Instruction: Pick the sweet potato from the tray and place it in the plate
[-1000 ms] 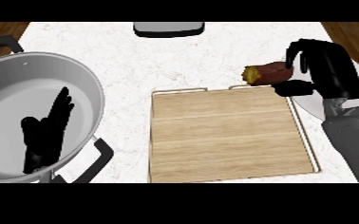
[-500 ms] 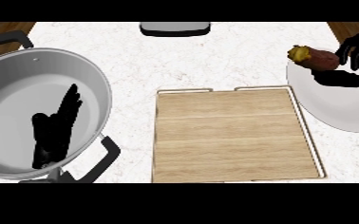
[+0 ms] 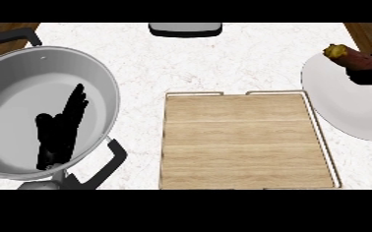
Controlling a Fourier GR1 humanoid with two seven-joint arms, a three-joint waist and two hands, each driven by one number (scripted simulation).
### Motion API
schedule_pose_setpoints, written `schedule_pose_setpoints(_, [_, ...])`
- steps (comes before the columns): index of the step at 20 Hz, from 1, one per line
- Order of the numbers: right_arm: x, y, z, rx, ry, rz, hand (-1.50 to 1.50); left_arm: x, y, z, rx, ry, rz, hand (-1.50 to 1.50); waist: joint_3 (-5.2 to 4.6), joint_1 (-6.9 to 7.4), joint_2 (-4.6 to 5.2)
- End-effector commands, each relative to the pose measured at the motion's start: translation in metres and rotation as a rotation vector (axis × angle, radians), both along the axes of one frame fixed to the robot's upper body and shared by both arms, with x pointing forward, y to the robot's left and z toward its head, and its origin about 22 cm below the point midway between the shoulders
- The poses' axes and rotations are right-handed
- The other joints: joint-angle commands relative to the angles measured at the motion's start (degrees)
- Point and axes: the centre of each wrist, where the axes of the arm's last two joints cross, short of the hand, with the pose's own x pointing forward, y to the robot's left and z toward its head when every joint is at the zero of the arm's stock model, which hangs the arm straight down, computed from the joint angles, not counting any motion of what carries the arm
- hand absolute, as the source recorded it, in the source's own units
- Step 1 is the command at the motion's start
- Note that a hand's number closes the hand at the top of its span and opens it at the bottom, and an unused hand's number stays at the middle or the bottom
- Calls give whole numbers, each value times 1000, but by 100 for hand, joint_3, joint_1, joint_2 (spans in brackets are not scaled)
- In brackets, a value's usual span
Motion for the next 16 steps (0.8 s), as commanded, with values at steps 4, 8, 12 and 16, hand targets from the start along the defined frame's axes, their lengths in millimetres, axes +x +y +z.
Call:
schedule_pose_setpoints(4, [3, -31, -29, 62, 206, 15, 150, 9, -26, -14, -57, 84, -45, 0, -85, 39, 117])
schedule_pose_setpoints(8, [-8, -56, -44, 149, 353, 61, 150, 4, -16, -15, -35, 69, -36, 0, -82, 64, 134])
schedule_pose_setpoints(12, [-12, -61, -61, 148, 468, 71, -150, 5, -32, -26, -44, 70, -47, 0, -84, 35, 129])
schedule_pose_setpoints(16, [-18, -72, -62, 176, 409, 196, -150, -2, -11, -25, -37, 76, -34, 0, -83, 27, 103])
